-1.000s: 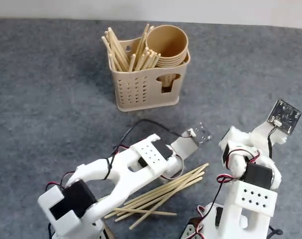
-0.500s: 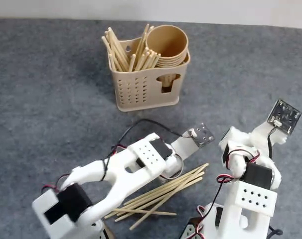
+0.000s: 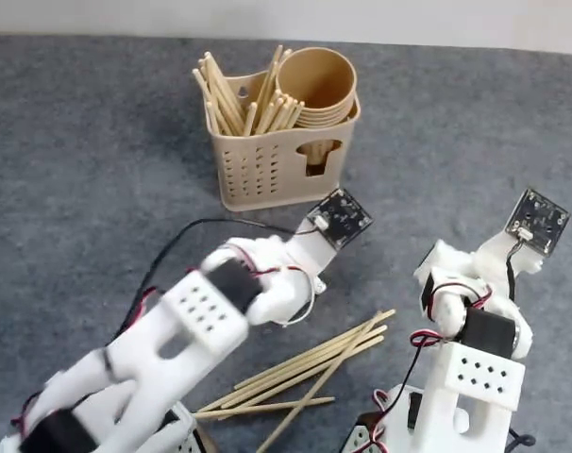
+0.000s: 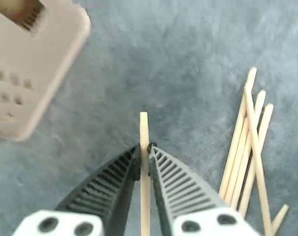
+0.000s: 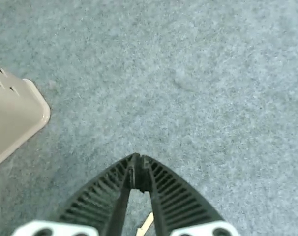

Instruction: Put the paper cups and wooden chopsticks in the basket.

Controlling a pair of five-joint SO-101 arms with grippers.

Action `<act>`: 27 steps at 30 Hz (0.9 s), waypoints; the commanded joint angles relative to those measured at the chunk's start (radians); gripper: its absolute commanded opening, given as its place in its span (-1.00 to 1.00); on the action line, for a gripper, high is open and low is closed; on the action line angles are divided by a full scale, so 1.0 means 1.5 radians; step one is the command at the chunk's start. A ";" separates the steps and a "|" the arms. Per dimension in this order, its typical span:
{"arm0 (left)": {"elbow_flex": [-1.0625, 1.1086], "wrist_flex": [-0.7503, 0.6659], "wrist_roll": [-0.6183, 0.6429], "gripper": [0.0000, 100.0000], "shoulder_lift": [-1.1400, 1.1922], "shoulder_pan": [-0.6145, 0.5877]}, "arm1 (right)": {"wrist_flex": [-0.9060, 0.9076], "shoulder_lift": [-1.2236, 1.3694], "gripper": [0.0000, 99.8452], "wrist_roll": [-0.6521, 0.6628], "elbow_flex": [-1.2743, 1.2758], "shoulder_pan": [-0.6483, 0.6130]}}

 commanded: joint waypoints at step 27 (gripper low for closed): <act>-0.111 -0.295 -0.003 -0.99 -0.350 -0.233 | -0.038 -0.010 -0.99 -0.007 0.016 -0.017</act>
